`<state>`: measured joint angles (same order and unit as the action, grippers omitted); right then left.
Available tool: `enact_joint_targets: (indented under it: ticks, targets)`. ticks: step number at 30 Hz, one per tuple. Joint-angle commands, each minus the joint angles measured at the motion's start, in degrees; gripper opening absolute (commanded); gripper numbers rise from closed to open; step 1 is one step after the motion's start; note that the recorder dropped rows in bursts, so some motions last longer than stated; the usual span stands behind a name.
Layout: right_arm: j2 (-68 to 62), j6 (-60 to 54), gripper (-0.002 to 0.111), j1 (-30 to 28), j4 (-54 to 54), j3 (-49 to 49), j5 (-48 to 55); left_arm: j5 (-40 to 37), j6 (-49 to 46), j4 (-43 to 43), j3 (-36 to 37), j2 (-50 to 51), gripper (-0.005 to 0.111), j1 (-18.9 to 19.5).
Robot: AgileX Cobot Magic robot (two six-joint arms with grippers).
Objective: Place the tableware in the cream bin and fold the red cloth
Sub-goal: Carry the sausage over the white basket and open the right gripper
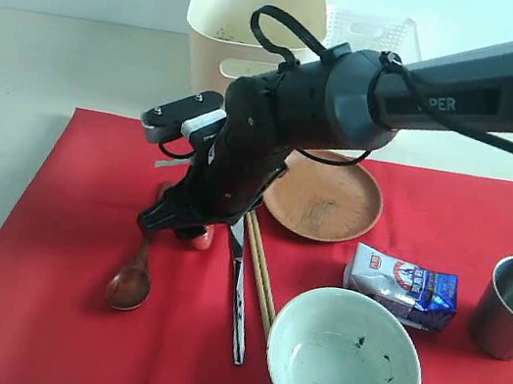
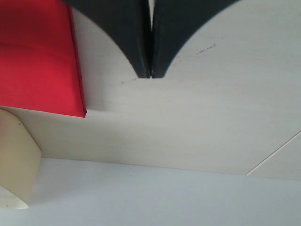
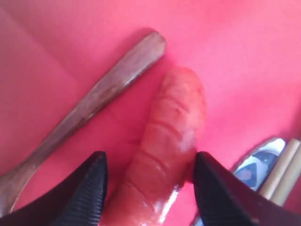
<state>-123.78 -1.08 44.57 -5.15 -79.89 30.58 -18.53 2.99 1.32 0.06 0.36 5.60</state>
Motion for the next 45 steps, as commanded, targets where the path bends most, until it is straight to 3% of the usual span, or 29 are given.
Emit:
enact_joint_targets:
  ticks: [1,4,7,13,23,32,45]
  targets:
    - [-0.1,0.1,0.05,0.0,0.5,0.0,-0.5,0.2,0.4,0.1,-0.1,-0.4,0.002,0.1]
    - [-0.1,0.1,0.04,0.0,0.5,0.0,-0.5,0.2,0.4,0.1,-0.1,-0.4,0.002,0.1]
    - [-0.1,0.1,0.019,0.0,0.6,0.0,-0.5,0.2,0.4,0.1,-0.1,-0.4,0.002,0.1]
    - [0.2,1.1,0.0,0.0,0.7,0.0,0.3,0.2,0.4,0.1,-0.1,-0.4,0.002,0.1]
    - [10.5,1.1,0.0,-2.0,5.6,0.0,0.9,0.2,0.4,0.1,-0.1,-0.4,0.002,0.1]
    - [15.0,1.1,0.0,-9.7,5.8,0.0,-1.0,0.2,0.4,0.1,-0.1,-0.4,0.002,0.1]
    - [15.0,1.1,0.0,-20.1,5.8,0.0,-11.5,0.2,0.4,0.1,-0.1,-0.4,0.002,0.1]
